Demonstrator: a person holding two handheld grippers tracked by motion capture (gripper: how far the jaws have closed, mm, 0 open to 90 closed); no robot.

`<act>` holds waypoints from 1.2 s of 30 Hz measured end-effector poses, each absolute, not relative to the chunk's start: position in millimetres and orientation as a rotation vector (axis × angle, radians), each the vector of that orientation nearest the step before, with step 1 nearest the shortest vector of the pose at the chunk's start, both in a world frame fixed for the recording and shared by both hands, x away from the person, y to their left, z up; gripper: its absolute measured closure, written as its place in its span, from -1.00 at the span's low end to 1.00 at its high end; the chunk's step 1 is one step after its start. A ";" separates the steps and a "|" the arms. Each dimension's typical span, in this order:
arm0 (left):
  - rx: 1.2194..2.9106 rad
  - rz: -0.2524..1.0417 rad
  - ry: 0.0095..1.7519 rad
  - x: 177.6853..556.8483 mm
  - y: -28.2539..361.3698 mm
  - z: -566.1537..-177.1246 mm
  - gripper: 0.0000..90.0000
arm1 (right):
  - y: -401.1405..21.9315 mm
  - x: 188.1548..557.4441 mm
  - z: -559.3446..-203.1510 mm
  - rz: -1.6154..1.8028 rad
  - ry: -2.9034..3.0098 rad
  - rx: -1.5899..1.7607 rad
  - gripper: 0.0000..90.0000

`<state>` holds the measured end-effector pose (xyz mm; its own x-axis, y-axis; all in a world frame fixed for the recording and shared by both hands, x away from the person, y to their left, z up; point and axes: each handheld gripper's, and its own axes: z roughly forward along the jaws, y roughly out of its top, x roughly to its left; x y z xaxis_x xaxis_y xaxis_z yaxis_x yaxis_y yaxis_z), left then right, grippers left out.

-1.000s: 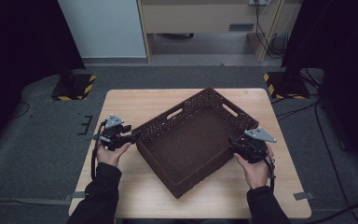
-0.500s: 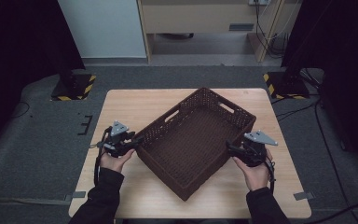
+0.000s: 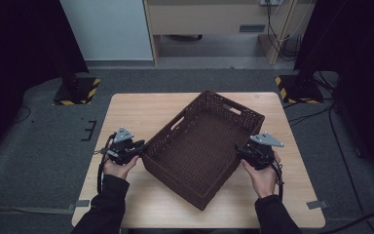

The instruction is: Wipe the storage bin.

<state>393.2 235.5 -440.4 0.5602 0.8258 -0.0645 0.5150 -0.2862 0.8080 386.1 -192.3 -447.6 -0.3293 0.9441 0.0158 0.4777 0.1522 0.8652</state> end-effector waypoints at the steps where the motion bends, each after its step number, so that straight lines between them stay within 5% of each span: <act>1: 1.966 0.487 1.090 391.6 233.6 -439.9 0.75 | -192.5 385.4 -446.9 1.105 1.884 1.353 -0.11; 9: 1.966 0.450 1.082 374.7 229.3 -440.0 0.76 | -188.2 373.7 -444.9 1.121 1.901 1.345 -0.27; 18: 1.948 0.451 1.038 383.6 229.3 -429.3 0.56 | -187.3 382.1 -446.2 1.107 1.940 1.332 0.01; 24: 1.987 0.426 1.013 385.4 218.5 -434.2 0.72 | -191.0 391.0 -448.2 1.115 1.925 1.328 0.03; 30: 1.959 0.424 1.054 378.0 216.2 -436.6 0.80 | -185.0 383.3 -444.5 1.125 1.905 1.323 -0.27; 36: 1.992 0.432 1.018 365.2 209.8 -434.0 0.74 | -176.9 381.1 -450.3 1.052 1.946 1.325 -0.22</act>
